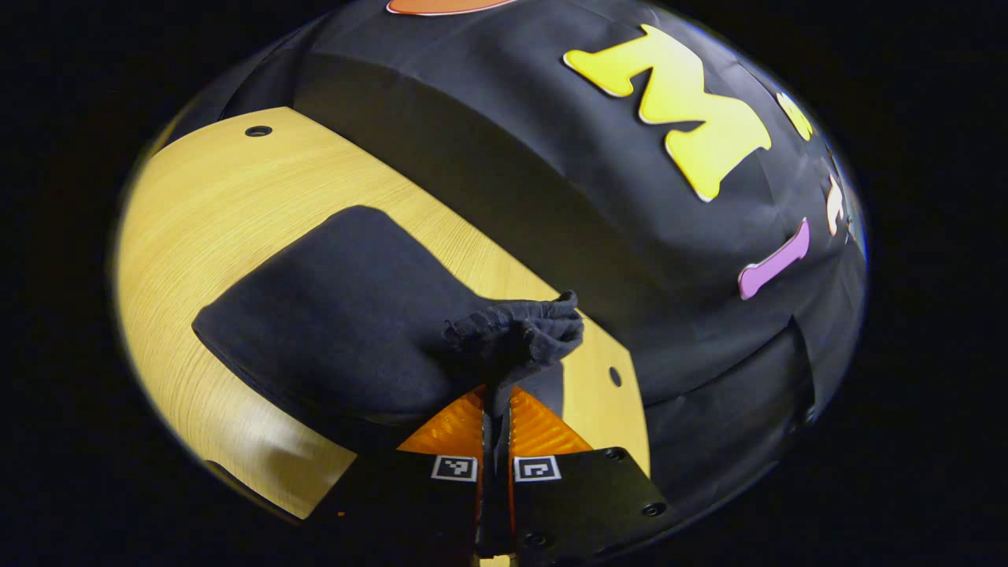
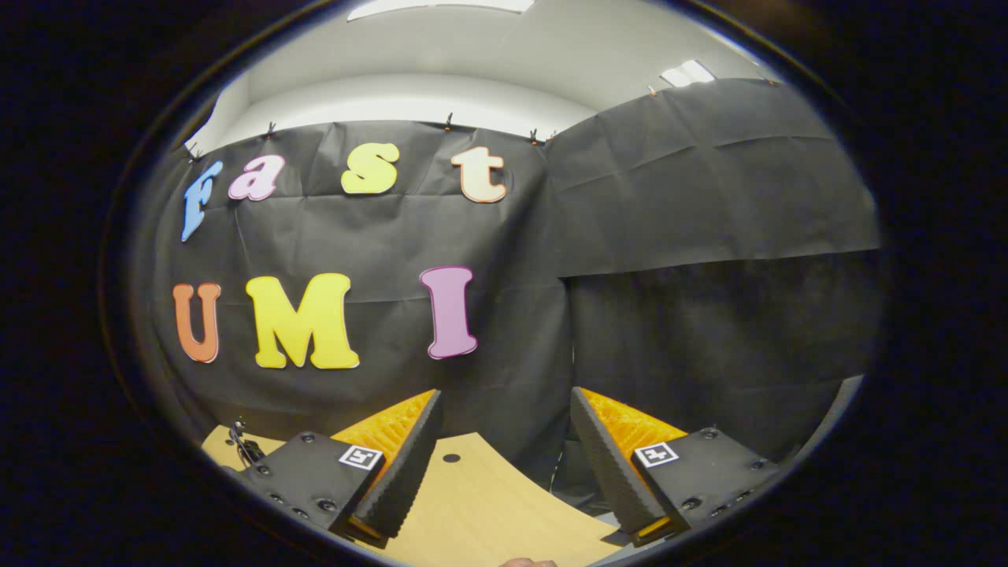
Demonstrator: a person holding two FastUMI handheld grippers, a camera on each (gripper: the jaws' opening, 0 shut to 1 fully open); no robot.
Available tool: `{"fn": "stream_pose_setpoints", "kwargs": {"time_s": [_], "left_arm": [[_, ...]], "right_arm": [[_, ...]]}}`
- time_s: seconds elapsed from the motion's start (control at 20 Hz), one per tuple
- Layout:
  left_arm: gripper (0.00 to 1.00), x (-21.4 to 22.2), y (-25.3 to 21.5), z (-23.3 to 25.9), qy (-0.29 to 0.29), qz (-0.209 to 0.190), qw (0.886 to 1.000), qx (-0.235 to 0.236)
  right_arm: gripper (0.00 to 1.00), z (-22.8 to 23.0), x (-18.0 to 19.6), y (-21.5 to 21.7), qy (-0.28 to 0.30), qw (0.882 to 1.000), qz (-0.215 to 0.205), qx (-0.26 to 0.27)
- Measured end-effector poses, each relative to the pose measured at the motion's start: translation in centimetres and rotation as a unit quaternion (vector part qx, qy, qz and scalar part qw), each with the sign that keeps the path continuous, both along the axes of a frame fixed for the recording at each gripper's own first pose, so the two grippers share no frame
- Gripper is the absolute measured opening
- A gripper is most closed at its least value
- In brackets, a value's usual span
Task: Grasp the waist and the cuffs of the jeans and fold them to make the two legs overlap; first hold the waist and fold one-third of the jeans toward the cuffs, then hold the cuffs and fold the remaining one-third in the same direction to finish folding.
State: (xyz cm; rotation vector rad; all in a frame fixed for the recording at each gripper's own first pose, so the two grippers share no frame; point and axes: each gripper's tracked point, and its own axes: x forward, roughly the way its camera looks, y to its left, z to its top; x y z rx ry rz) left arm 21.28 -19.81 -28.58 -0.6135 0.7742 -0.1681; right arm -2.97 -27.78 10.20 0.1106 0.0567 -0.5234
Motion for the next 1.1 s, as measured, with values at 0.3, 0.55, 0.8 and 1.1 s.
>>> {"fn": "stream_pose_setpoints", "kwargs": {"time_s": [0.3,0.55,0.8,1.1], "left_arm": [[0.08,0.1,-0.9,-0.7,-0.026,-0.051,0.996,0.067],[1.00,-0.8,-3.2,2.4,-0.090,-0.103,0.984,0.113],[1.00,0.0,-3.7,6.3,-0.155,-0.117,0.970,0.145],[1.00,-1.0,-0.2,12.8,-0.216,-0.093,0.955,0.180]], "right_arm": [[1.00,-0.5,-0.7,-0.2,0.006,1.000,-0.004,0.005],[1.00,-0.5,-0.8,0.0,0.008,1.000,0.005,0.001],[0.96,-1.2,-1.2,-0.4,0.010,1.000,0.010,0.006],[0.96,-3.1,0.6,0.4,0.008,0.999,0.045,0.011]]}}
